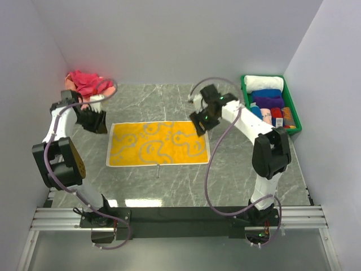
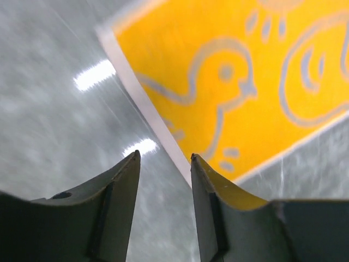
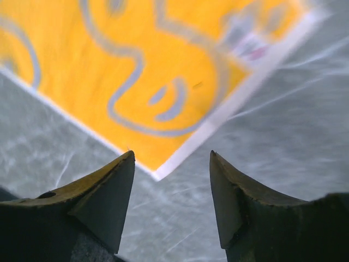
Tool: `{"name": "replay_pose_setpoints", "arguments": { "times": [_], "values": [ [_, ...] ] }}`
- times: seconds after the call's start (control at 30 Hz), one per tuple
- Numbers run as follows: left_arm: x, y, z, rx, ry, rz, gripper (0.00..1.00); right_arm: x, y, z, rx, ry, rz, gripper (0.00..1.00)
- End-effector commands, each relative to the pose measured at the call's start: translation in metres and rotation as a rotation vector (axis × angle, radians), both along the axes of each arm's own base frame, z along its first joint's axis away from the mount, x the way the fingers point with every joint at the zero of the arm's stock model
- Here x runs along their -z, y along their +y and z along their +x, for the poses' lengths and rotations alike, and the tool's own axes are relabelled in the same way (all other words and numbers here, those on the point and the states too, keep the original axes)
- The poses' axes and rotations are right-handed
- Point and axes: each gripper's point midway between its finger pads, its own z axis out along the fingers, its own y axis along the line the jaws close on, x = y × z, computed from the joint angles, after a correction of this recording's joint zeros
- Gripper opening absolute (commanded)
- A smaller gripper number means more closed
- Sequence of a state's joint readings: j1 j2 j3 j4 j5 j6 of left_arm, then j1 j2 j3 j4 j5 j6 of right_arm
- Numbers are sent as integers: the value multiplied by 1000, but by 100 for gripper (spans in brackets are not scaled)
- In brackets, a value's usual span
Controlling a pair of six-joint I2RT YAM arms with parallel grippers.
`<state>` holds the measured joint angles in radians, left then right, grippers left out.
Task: Roll the towels
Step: Fold the towel
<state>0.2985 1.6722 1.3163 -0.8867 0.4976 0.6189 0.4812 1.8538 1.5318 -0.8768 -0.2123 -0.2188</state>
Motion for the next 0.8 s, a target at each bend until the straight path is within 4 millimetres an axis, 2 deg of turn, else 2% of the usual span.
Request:
{"name": "replay_pose_setpoints", "arguments": {
  "times": [0.0,0.03,0.1,0.13,0.23,0.27,0.3,0.57,0.77],
  "values": [
    [-18,-2,44,-24,-83,-79,48,-34,-12,56,117,-126,55,63],
    [-26,1,58,-52,-101,-85,48,-34,-16,67,137,-142,50,61],
    [-20,6,75,-98,-97,-99,48,-28,-23,91,183,-164,28,59],
    [-24,9,84,-109,-115,-97,47,-26,-24,98,198,-169,23,57],
    [-19,15,102,-143,-129,-98,47,-17,-25,121,249,-178,8,54],
    [-20,16,106,-150,-132,-99,47,-5,-24,125,261,-159,-1,53],
    [-14,17,108,-159,-119,-106,47,-6,-23,132,273,-171,-2,52],
    [3,21,114,-167,-99,-92,47,37,-26,145,300,-134,-47,50],
    [14,19,116,-146,-74,-108,49,51,-26,149,304,-112,-50,50]
  ]
}}
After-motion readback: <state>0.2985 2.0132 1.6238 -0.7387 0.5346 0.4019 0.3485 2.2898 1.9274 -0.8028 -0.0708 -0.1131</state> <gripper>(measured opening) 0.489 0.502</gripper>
